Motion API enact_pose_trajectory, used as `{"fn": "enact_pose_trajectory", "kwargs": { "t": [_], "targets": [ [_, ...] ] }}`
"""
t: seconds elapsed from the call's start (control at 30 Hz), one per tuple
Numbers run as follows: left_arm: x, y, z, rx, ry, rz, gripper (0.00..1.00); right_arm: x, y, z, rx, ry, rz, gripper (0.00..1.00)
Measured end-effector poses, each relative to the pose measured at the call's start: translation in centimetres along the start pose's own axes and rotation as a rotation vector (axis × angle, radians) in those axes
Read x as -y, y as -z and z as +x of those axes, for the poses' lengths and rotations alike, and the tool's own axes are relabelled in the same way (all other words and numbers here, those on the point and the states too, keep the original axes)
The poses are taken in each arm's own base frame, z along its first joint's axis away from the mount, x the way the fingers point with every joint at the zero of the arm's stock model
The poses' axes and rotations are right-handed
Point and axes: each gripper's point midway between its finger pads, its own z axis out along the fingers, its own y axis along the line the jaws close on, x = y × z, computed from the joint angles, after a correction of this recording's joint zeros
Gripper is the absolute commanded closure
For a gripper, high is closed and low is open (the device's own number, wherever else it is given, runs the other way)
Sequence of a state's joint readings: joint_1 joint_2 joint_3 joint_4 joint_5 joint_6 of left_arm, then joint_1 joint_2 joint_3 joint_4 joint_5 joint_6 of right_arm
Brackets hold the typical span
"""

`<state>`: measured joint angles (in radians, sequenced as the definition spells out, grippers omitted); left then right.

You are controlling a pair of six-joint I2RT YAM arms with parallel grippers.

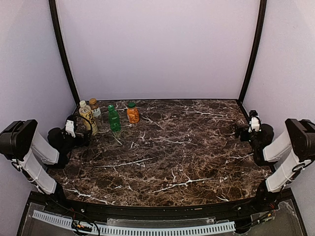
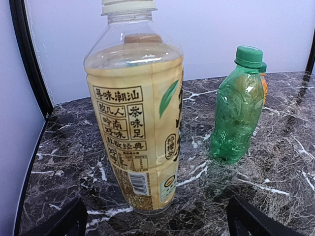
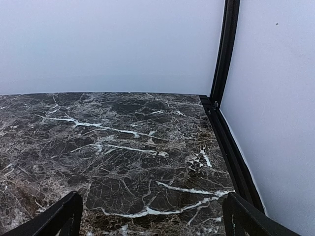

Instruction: Unscrew the bottle caps

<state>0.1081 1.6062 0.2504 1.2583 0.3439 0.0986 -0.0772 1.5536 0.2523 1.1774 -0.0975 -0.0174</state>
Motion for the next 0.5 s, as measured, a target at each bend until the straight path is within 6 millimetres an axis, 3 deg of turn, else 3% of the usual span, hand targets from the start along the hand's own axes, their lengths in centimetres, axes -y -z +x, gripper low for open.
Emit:
{"fn": "enact_pose_trajectory", "kwargs": {
  "t": [0.07,0.13,0.23,0.33,0.5],
  "targets": [
    [0.0,0.0,0.0,0.000,0.000,0.000,0.00,0.1,-0.1,-0.1,-0.020,-0.003,0.004,0.02],
    [0.0,0.0,0.0,0.000,0.000,0.000,0.00,0.4,-0.7,-1.4,-0.032,-0.007,0.015,0.02],
    [0.0,0.0,0.0,0.000,0.000,0.000,0.00,0.8,-1.5,-5.7,0.017,-0.028,0.019,0.01],
    [0.0,0.0,0.0,0.000,0.000,0.000,0.00,-0.1,-0.7,-10.0,0.101,-0.064,-0.038,0.01],
    [-0.1,0.5,-0.3,0.011,0.003,-0.012,0.00,-1.9,0.1,-11.7,0.057,-0.151,-0.147,0.01]
  ]
}}
